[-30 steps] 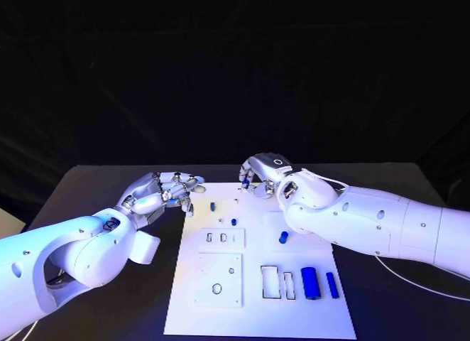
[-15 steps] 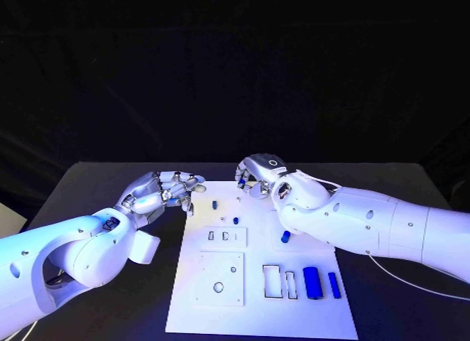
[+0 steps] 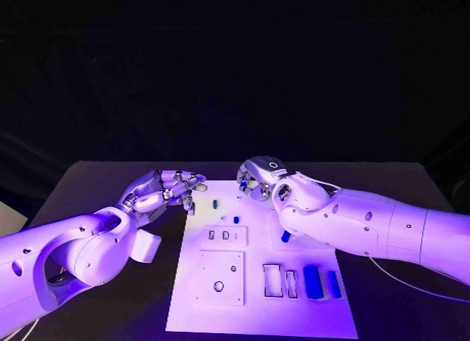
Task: Assemble the parts on the task board
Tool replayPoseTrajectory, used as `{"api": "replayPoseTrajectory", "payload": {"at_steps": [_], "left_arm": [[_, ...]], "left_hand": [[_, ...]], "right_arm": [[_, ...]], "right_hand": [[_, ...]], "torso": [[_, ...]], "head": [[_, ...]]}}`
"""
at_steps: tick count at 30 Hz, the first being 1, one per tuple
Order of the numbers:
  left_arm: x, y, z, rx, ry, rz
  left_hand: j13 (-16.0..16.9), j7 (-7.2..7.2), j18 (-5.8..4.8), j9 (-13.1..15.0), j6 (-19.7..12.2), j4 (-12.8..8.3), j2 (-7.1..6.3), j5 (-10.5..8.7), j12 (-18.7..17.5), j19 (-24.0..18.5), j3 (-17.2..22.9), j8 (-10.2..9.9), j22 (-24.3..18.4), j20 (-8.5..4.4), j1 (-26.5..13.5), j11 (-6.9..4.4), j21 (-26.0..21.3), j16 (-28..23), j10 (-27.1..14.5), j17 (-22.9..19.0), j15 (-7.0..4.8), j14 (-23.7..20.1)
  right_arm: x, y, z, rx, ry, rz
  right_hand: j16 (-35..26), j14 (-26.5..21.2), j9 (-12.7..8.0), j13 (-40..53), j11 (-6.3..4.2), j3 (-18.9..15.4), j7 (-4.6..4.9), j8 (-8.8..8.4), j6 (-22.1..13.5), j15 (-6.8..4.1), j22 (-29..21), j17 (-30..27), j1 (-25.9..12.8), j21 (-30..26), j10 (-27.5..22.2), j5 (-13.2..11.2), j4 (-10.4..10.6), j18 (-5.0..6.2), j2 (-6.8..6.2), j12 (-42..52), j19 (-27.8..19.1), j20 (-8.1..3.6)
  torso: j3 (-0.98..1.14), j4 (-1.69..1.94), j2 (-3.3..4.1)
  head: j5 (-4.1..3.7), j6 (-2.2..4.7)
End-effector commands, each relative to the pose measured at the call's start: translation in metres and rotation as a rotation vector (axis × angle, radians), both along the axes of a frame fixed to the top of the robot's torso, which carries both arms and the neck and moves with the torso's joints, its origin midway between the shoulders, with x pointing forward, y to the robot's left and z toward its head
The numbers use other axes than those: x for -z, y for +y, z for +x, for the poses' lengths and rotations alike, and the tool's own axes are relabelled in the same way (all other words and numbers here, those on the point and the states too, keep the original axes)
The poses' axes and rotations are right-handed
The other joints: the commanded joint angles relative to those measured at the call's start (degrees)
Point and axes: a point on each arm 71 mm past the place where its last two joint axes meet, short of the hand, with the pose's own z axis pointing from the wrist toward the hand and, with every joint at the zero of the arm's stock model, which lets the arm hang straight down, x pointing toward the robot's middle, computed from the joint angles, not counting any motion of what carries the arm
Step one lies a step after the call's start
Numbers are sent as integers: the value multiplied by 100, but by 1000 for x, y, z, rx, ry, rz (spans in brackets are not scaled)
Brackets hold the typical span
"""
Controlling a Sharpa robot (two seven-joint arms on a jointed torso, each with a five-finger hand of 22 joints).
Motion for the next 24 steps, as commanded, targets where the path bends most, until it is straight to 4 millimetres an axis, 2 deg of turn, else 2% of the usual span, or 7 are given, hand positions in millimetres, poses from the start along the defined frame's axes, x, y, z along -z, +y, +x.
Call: {"api": "replayPoseTrajectory", "payload": {"at_steps": [1, 10, 24], "left_arm": [[-2, -3, -1, 25, -10, -8], [-3, -4, -1, 28, -11, -7], [-3, -4, -1, 30, -12, -6]], "left_hand": [[8, 8, 80, 5, -36, 7, -13, -4, -7, -36, 30, 11, 5, -16, 63, -14, 18, 25, -38, -9, 7, -34], [9, 12, 80, 7, -39, 1, -10, -4, -9, -46, 39, 9, 14, -15, 66, -11, 31, 26, -42, -11, 9, -35], [9, 15, 80, 9, -43, -7, -6, -3, -11, -55, 49, 7, 22, -15, 71, -9, 43, 27, -46, -12, 10, -35]], "right_arm": [[2, 1, 1, -1, -4, -43], [6, 2, 3, 5, -16, -69], [11, 6, 5, 2, -3, -95]], "right_hand": [[23, 265, 8, 359, -176, 292, 37, -19, -22, 20, 192, 0, -16, 17, 151, 19, -242, -96, -18, 9, 4, 5], [19, 263, 13, 362, -176, 299, 35, -25, -26, 21, 175, -11, -28, 3, 148, 29, -247, -91, -25, 5, -7, 7], [27, 262, 24, 367, -166, 318, 41, -48, -52, 27, 166, -4, -65, -8, 123, 56, -254, -88, -42, -16, -17, 14]], "torso": [[6, 0, 4], [7, 3, 6], [-1, -2, 5]], "head": [[-2, 5], [-12, -5], [-13, -4]]}}
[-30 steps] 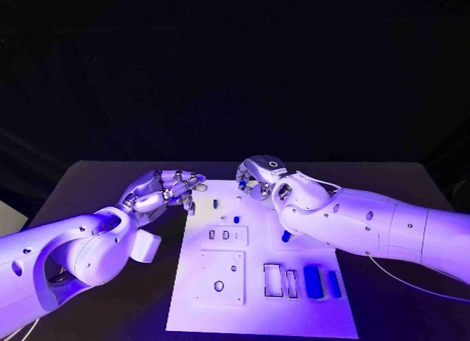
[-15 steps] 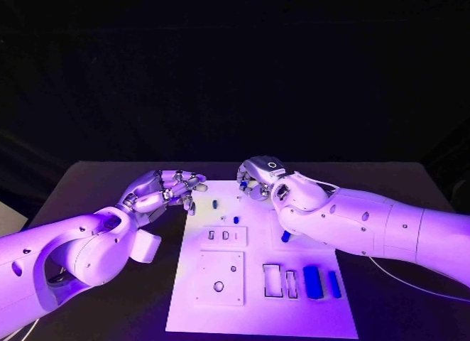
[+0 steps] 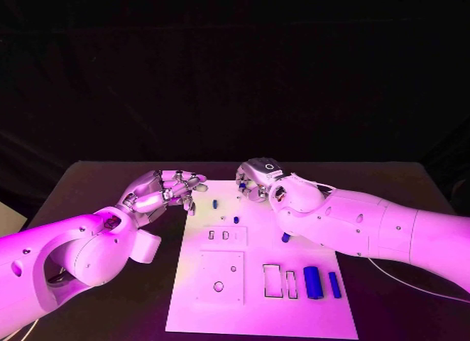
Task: Assemble the parts on the task board
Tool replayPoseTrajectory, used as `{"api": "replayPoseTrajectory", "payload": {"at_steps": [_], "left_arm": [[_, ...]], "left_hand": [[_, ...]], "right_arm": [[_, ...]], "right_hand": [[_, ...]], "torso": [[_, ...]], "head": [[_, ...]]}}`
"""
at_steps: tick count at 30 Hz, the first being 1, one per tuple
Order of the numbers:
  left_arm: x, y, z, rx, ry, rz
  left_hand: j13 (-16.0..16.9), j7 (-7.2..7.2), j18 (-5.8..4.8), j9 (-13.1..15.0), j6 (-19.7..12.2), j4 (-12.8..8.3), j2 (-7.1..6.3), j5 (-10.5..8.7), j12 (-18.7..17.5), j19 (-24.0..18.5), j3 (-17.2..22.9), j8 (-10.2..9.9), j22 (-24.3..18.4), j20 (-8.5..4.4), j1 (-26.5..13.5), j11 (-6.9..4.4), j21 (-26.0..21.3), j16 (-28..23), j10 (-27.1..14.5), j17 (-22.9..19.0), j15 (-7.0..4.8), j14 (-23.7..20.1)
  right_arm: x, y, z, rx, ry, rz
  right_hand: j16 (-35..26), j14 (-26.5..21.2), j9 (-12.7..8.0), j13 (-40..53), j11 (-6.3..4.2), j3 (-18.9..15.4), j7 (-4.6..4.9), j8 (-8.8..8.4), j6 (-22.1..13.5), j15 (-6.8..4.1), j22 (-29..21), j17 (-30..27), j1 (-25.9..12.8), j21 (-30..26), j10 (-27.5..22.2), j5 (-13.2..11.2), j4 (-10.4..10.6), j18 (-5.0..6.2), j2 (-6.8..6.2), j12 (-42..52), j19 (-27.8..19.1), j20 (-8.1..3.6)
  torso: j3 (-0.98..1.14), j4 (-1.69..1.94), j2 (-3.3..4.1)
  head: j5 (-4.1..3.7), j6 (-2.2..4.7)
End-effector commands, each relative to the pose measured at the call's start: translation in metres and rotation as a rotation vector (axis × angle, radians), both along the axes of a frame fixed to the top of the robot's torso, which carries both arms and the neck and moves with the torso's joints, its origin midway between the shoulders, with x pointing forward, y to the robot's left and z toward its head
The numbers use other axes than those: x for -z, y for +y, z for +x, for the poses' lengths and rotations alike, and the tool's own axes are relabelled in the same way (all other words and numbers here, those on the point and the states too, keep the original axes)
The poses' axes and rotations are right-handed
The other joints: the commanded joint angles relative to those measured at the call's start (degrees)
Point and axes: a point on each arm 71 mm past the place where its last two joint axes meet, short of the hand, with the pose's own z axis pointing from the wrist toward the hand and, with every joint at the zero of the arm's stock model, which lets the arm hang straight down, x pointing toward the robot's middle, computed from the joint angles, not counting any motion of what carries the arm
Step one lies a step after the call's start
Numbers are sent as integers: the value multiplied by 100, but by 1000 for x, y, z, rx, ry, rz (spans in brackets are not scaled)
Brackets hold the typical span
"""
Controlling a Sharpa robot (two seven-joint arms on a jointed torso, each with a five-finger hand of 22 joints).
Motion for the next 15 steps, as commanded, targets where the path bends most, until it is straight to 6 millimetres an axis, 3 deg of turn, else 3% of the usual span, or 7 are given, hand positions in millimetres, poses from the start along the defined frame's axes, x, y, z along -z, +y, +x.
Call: {"api": "replayPoseTrajectory", "payload": {"at_steps": [1, 10, 15], "left_arm": [[-2, -3, -1, 22, -9, -7], [-2, -2, -1, 21, -8, -6], [-2, -2, -1, 21, -8, -5]], "left_hand": [[5, 15, 80, 9, -43, 2, -6, -3, -11, -34, 40, 7, 9, 6, 71, -9, 24, 27, -46, -6, 10, -36], [6, 17, 80, 12, -44, -4, 3, -2, -12, -42, 52, 7, 17, 7, 76, -8, 36, 28, -48, -8, 11, -36], [6, 17, 80, 12, -44, -4, 3, -2, -12, -42, 52, 7, 17, 7, 76, -8, 36, 28, -48, -8, 11, -36]], "right_arm": [[4, 1, -1, -4, 24, -43], [8, 0, -2, -1, 51, -53], [8, -1, -1, 6, 50, -47]], "right_hand": [[26, 261, 9, 370, -165, 179, 25, -29, -39, 29, 157, -2, -11, -12, 119, 22, -144, -87, 18, 28, -21, 15], [21, 255, 20, 369, -150, 190, 34, -61, -77, 42, 118, -18, -84, -48, 80, 6, -128, -77, -11, -5, -48, 27], [-48, 209, 39, 214, -5, 325, 132, -226, -290, 156, -88, -151, -243, -237, -316, -22, -96, -29, -131, -305, -177, 118]], "torso": [[-3, -2, -2], [0, -10, 1], [3, -5, 3]], "head": [[-3, -7], [-4, 9], [-10, 12]]}}
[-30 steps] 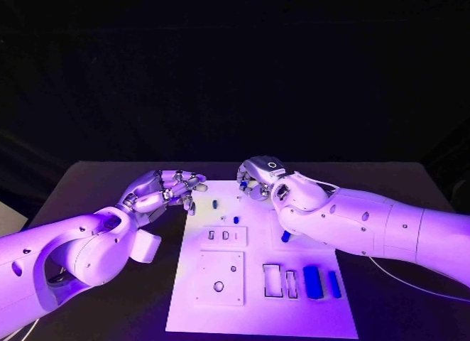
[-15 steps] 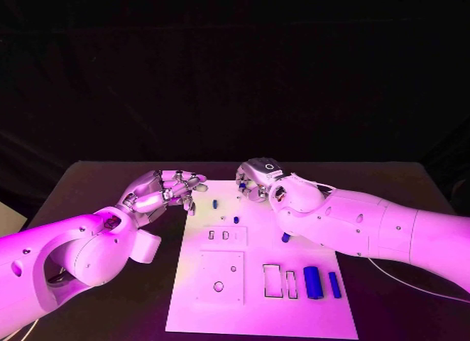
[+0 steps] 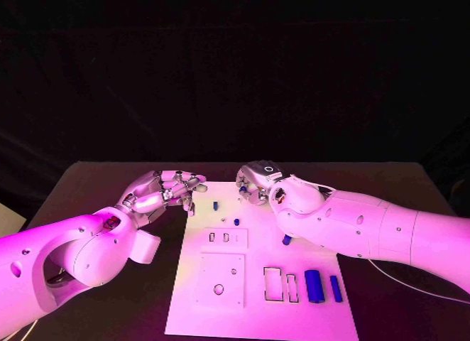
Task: Assemble the parts on the task board
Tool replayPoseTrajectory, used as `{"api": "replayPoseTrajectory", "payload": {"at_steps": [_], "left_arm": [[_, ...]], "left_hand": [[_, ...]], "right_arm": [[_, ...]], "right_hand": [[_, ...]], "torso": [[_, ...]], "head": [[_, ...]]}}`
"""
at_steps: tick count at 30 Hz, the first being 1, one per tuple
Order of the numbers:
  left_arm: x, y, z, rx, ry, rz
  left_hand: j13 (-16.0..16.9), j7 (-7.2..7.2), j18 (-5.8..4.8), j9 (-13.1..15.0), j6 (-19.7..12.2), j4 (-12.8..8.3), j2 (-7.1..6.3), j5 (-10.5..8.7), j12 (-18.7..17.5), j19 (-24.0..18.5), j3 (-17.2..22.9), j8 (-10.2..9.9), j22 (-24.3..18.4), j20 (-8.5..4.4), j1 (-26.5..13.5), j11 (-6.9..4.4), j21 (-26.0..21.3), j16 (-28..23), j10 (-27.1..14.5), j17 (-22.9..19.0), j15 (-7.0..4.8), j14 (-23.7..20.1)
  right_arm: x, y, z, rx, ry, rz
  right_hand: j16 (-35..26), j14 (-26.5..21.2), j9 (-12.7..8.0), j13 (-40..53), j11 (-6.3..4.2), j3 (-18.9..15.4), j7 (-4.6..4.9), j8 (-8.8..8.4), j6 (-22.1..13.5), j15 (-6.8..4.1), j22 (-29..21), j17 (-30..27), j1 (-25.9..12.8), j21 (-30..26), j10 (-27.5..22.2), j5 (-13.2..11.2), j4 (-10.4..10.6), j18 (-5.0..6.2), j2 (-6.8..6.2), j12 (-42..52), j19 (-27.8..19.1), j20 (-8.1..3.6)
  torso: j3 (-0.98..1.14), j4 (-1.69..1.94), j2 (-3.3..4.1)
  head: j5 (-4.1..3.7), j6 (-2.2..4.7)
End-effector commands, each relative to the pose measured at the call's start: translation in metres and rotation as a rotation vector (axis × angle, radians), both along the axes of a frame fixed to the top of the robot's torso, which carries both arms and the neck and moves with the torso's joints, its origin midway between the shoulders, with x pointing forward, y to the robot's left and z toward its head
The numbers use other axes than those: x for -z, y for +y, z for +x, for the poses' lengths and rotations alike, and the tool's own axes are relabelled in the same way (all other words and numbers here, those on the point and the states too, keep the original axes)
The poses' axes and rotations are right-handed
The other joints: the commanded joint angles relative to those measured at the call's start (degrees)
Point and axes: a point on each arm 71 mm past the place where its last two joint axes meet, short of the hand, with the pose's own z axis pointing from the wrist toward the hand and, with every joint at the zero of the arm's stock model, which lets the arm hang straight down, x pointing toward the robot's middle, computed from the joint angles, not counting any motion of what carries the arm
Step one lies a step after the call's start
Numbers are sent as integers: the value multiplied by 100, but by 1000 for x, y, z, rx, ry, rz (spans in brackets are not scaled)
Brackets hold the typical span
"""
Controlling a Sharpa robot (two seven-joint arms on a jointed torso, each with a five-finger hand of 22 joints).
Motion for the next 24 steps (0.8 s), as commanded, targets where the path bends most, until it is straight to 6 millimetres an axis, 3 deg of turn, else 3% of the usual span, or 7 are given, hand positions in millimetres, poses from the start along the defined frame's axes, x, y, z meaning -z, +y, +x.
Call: {"api": "replayPoseTrajectory", "payload": {"at_steps": [1, 3, 4, 8, 17, 24], "left_arm": [[-2, -2, -1, 20, -7, -7], [-2, -2, -1, 20, -7, -7], [-2, -2, -1, 20, -7, -7], [-2, -2, 0, 19, -7, -6], [-2, 0, 1, 15, -7, -5], [-1, 4, 3, 3, -7, -2]], "left_hand": [[6, -4, 80, 8, -22, 2, 3, -2, -12, -42, 45, 7, 5, 7, 76, -8, 32, 28, -48, -8, 11, -36], [6, -4, 80, 8, -22, 2, 3, -2, -12, -42, 45, 7, 5, 7, 76, -8, 32, 28, -48, -8, 11, -36], [7, -2, 80, 10, -24, -4, 8, -2, -14, -49, 54, 6, 11, 8, 81, -6, 42, 29, -50, -10, 11, -37], [7, -2, 80, 11, -24, -6, 11, -2, -14, -52, 58, 7, 14, 8, 83, -6, 46, 29, -50, -10, 12, -37], [8, -1, 80, 12, -24, -9, 15, -2, -14, -56, 63, 7, 17, 8, 85, -6, 50, 29, -51, -11, 12, -37], [9, -1, 80, 15, -25, -18, 20, -3, -14, -63, 72, 7, 24, 9, 92, -5, 61, 30, -51, -12, 13, -38]], "right_arm": [[3, -1, 0, 5, 19, -20], [3, -1, 1, 10, 18, -17], [3, -1, 1, 12, 17, -13], [2, -2, 1, 16, 10, -3], [0, -16, -7, 20, 10, 28], [-13, -41, -21, 35, 42, 71]], "right_hand": [[-49, 201, 16, 74, 76, 52, 24, -48, -67, 48, -84, -64, -90, -84, -152, -25, 5, -20, -42, -127, -83, 18], [-114, 169, 17, -4, 124, 75, 52, -120, -177, 89, -316, -177, -140, -284, -326, -48, 12, 34, -106, -239, -214, 56], [-283, 90, 16, -74, 160, 56, 64, -179, -272, 120, -691, -444, -175, -610, -506, -100, 18, 120, -147, -324, -427, 85], [-573, -21, 37, -281, 216, -148, -28, -335, -515, 162, -1246, -864, -145, -1151, -870, -132, -19, 239, -133, -322, -693, 136], [-684, -35, 73, -443, 233, -640, -83, -421, -564, 172, -1470, -1027, -77, -1417, -1034, -178, 64, 274, -64, -250, -712, 148], [-688, -24, 90, -488, 201, -889, -74, -448, -525, 149, -1454, -1040, -64, -1438, -945, -209, 197, 266, -57, -131, -652, 132]], "torso": [[3, 6, 2], [6, 7, 3], [6, 6, 2], [11, 0, 3], [10, -4, -7], [17, -50, -25]], "head": [[-8, 4], [-8, 6], [-7, 7], [0, 11], [0, 8], [14, 33]]}}
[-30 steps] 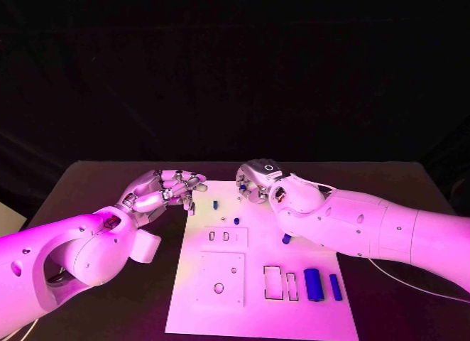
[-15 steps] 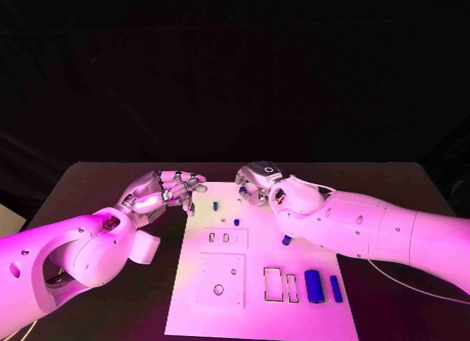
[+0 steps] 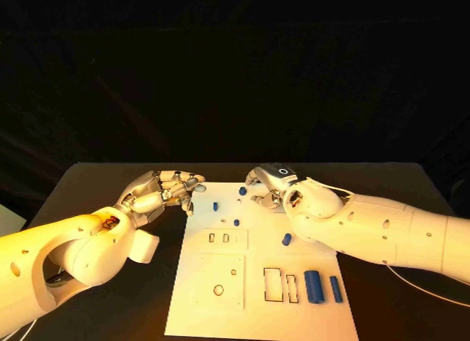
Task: Assemble the parts on the task board
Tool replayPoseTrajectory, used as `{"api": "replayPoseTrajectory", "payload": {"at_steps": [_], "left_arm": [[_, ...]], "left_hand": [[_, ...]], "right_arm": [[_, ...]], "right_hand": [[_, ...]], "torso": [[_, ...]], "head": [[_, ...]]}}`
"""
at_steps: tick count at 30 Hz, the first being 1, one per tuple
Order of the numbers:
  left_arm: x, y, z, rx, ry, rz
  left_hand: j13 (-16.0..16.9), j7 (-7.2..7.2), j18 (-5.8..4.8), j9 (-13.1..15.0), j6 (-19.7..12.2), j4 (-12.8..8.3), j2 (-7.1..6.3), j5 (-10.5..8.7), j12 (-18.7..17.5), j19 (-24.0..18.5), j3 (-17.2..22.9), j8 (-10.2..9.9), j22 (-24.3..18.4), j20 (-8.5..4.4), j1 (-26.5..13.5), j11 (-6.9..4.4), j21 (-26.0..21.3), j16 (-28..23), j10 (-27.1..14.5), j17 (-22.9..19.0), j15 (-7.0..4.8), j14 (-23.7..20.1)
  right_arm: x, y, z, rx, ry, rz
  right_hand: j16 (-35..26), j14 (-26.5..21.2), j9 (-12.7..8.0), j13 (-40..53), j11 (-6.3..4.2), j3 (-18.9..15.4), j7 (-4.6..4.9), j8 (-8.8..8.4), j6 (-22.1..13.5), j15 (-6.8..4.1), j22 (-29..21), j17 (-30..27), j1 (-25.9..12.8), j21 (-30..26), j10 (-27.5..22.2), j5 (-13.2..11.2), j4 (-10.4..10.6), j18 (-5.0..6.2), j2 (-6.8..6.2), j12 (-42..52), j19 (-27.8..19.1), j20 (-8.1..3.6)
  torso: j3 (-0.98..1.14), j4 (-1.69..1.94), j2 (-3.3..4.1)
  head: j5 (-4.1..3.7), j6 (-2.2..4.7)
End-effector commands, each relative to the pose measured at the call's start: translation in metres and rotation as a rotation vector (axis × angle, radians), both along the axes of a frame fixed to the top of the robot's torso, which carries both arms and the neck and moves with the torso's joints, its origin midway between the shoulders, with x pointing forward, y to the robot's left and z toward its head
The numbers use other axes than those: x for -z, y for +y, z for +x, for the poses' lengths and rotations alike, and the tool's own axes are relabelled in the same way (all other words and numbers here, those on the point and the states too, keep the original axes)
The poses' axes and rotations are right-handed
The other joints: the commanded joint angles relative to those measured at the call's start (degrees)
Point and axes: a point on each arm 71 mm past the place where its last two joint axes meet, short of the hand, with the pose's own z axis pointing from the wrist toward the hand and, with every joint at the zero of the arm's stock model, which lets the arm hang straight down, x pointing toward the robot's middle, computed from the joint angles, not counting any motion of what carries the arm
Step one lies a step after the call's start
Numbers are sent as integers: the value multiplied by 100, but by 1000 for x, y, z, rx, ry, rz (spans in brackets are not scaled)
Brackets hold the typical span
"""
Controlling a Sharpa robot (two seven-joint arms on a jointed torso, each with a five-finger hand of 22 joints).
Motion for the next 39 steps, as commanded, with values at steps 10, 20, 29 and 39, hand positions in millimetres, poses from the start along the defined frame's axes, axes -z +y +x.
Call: {"api": "replayPoseTrajectory", "payload": {"at_steps": [10, 20, 29, 39], "left_arm": [[0, 6, 4, -4, -8, -5], [1, 6, 7, -4, -7, -5], [1, 5, 8, 7, -10, -12], [1, 5, 7, 10, -10, -13]], "left_hand": [[11, -1, 81, 7, -25, -11, -2, -3, -14, -48, 32, 7, 10, -12, 73, -5, 47, 30, -51, -8, 12, -40], [12, -2, 81, 11, -25, -22, 1, -3, -14, -56, 42, 8, 17, -11, 82, -6, 58, 31, -50, -9, 12, -41], [14, -1, 82, 13, -25, -31, 2, -3, -14, -63, 49, 8, 23, -11, 86, -5, 67, 31, -50, -11, 12, -42], [14, -1, 82, 13, -25, -31, 2, -3, -14, -63, 49, 8, 23, -11, 86, -5, 67, 31, -50, -11, 12, -42]], "right_arm": [[-34, -53, -22, 71, 110, 145], [-41, -100, -12, 195, 211, 139], [-34, -105, -3, 238, 252, 91], [-28, -107, 2, 267, 275, 61]], "right_hand": [[153, 101, 42, -32, -143, -782, 44, -108, 38, -69, 297, 251, 109, 163, 423, 189, 412, -22, 75, 342, 244, -94], [1025, 367, 184, 3197, -427, -817, -2, -94, 232, -293, 1864, 1529, 367, 1571, 1693, 590, 734, -343, -43, 3785, 925, -355], [1631, 569, 358, 7857, -271, -1079, 97, 44, 32, -142, 2719, 2730, 117, 2339, 2878, 228, 777, -534, 67, 7989, 1297, -163], [1718, 611, 381, 8154, -243, -1253, 118, 72, -22, -111, 2884, 2953, 80, 2500, 3086, 197, 783, -580, 121, 8255, 1390, -133]], "torso": [[32, -121, -79], [59, -164, -97], [54, -151, -93], [33, -159, -98]], "head": [[-48, 25], [-97, -12], [-93, -57], [-105, -108]]}}
